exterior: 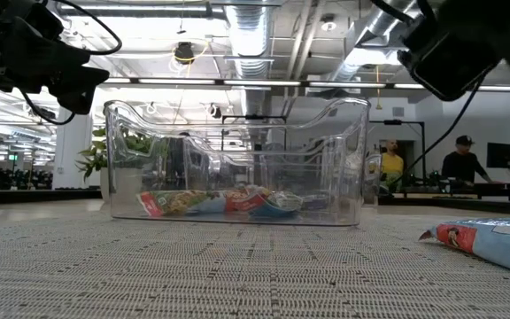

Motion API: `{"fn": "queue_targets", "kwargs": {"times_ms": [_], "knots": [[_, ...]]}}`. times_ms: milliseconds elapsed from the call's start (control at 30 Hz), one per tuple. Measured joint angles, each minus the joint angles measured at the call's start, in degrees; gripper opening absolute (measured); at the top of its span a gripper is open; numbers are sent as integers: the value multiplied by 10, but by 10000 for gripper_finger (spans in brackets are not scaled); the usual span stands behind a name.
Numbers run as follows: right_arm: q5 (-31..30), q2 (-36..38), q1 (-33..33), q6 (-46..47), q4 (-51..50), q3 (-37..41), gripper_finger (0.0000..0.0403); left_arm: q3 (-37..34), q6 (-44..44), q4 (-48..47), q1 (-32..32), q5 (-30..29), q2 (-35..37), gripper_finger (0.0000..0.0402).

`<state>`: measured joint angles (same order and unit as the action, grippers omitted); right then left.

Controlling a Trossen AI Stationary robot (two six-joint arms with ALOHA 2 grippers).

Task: Pick and place Granola Bars by type
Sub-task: Put the red granola bar into the bottom transparent bin

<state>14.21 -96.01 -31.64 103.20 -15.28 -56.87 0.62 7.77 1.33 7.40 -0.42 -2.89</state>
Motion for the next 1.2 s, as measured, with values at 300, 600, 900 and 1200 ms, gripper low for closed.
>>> {"fn": "queue_targets", "kwargs": {"times_ms": [300, 600, 900, 1200], "knots": [[-69, -4, -1, -3, -54, -1, 122, 0, 0, 0, 0, 0, 0, 168], [-62, -71, -13, -46, -56, -34, 143, 0, 2, 0, 0, 0, 0, 168], [-62, -109, -13, -64, -50, -63, 212, 0, 0, 0, 0, 0, 0, 168], [-67, -112, -12, -72, -57, -65, 240, 0, 1, 0, 0, 0, 0, 168]]}}
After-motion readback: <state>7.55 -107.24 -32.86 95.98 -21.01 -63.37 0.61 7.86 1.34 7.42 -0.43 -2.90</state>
